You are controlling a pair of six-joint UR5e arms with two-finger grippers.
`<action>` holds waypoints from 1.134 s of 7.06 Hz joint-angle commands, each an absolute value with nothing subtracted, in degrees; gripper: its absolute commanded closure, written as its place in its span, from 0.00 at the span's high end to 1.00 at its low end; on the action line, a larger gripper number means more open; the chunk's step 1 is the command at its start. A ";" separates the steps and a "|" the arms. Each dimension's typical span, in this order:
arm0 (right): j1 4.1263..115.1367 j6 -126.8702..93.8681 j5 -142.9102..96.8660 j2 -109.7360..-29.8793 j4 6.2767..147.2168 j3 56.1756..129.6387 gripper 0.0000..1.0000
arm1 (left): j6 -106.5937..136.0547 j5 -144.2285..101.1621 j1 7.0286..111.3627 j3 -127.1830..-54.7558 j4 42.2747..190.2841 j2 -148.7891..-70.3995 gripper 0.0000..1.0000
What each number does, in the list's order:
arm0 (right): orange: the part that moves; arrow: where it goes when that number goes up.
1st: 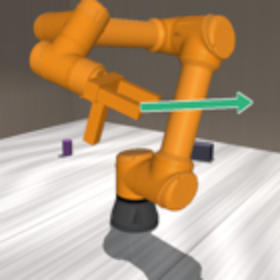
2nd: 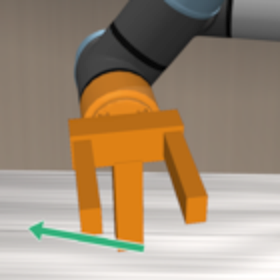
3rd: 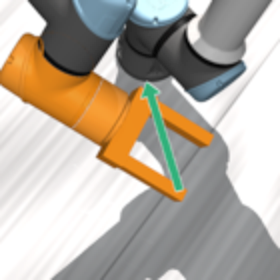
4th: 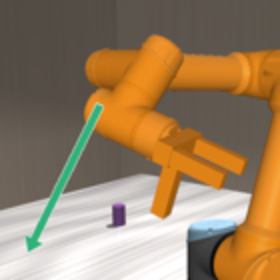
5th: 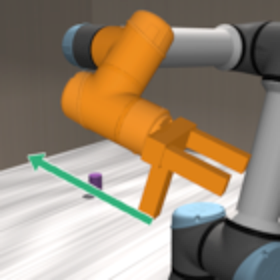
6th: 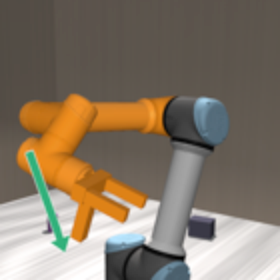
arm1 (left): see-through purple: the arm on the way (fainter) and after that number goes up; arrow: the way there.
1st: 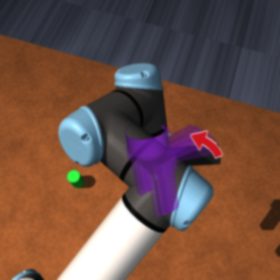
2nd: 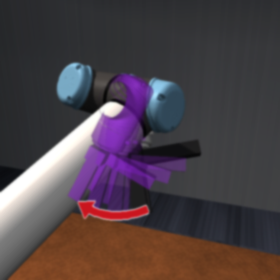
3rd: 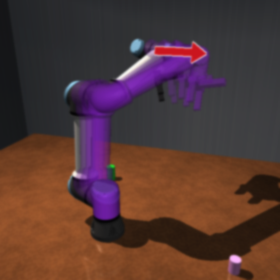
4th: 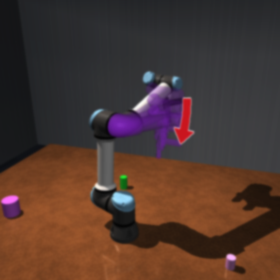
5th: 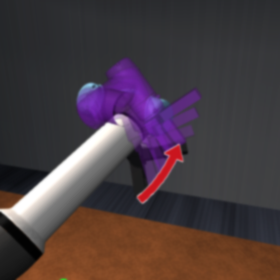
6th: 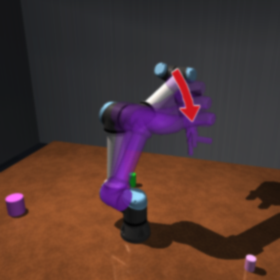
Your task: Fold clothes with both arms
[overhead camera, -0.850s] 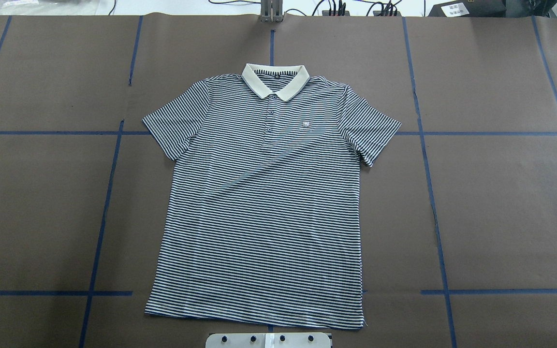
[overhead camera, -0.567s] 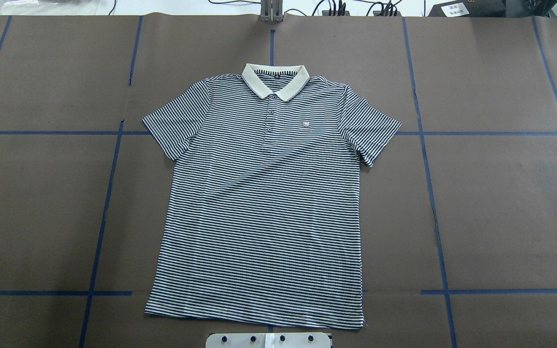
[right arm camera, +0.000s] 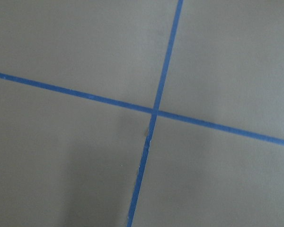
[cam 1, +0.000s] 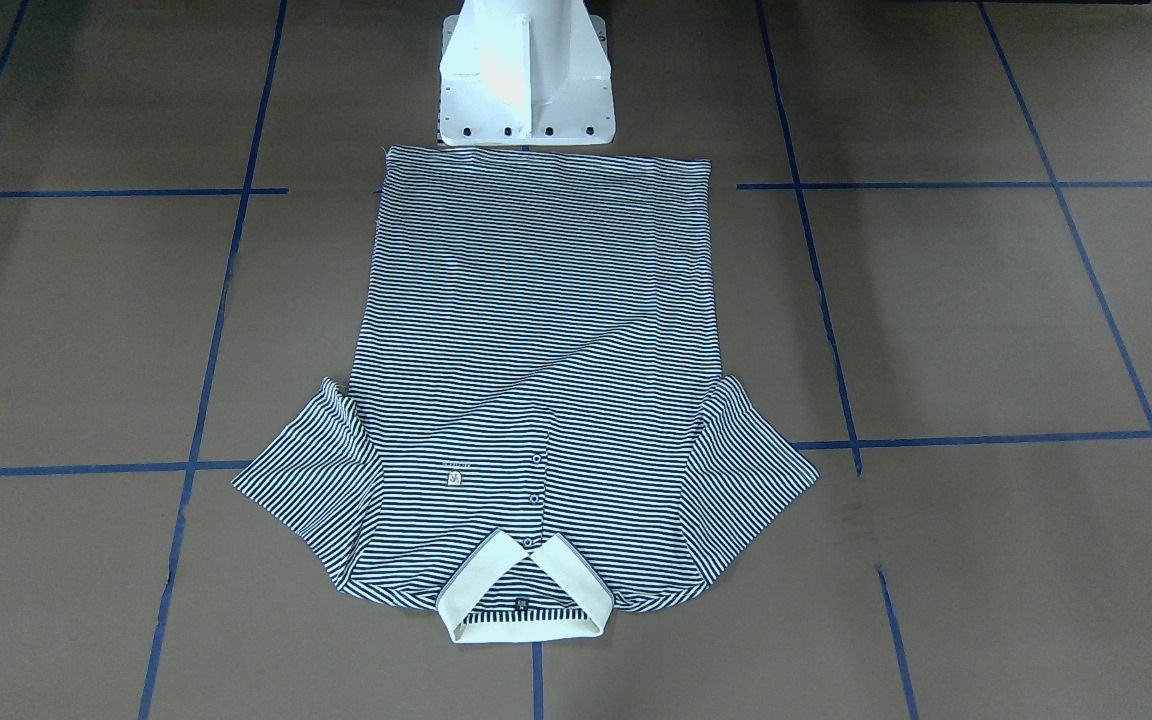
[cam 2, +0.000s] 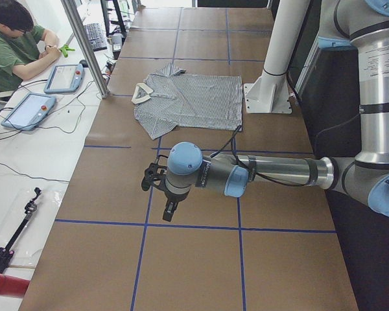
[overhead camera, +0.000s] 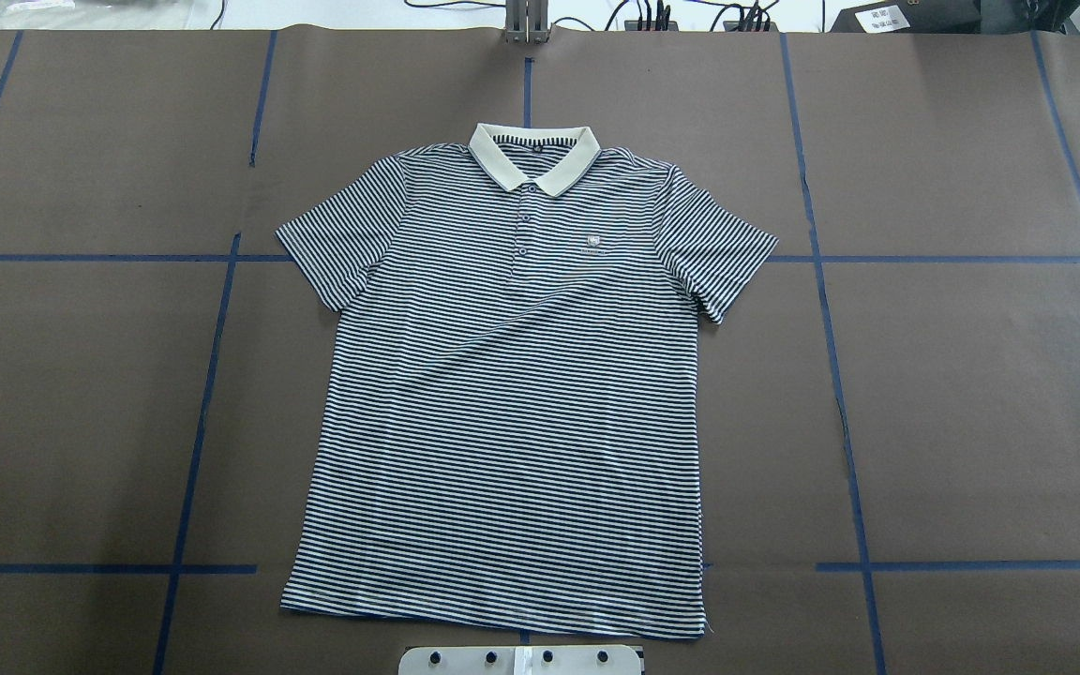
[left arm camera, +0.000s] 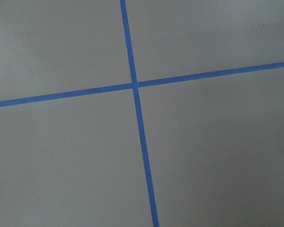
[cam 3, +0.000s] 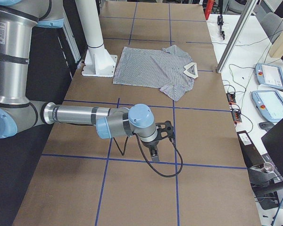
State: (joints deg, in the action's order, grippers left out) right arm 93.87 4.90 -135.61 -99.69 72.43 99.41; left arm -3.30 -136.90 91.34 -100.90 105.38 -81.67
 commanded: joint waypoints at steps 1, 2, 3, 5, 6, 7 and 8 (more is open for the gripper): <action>93.87 5.01 -136.32 -96.43 66.20 92.93 1.00 | -2.99 -137.02 91.32 -100.20 111.85 -86.71 1.00; 93.95 4.75 -136.75 -96.16 60.35 89.77 1.00 | -3.08 -137.11 91.32 -97.76 118.58 -90.58 1.00; 93.96 4.83 -137.63 -94.93 58.81 88.69 1.00 | -2.99 -137.20 91.06 -96.26 125.26 -91.83 1.00; 93.08 -3.35 -137.90 -91.52 58.62 89.56 1.00 | -2.99 -137.29 88.78 -93.61 128.23 -95.62 1.00; 89.42 -15.00 -138.07 -91.06 55.66 89.91 1.00 | -2.90 -137.29 88.33 -93.69 129.45 -95.62 1.00; 85.82 -27.73 -137.29 -88.97 49.81 89.48 1.00 | -2.90 -137.29 87.46 -93.69 129.98 -95.62 1.00; 81.34 -38.48 -133.02 -86.60 46.70 89.65 1.00 | -2.90 -137.29 86.67 -93.78 130.16 -95.71 1.00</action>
State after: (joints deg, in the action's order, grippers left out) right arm 86.26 -24.98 -136.48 -89.18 51.16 89.60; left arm -2.91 -137.28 87.61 -93.75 129.68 -95.58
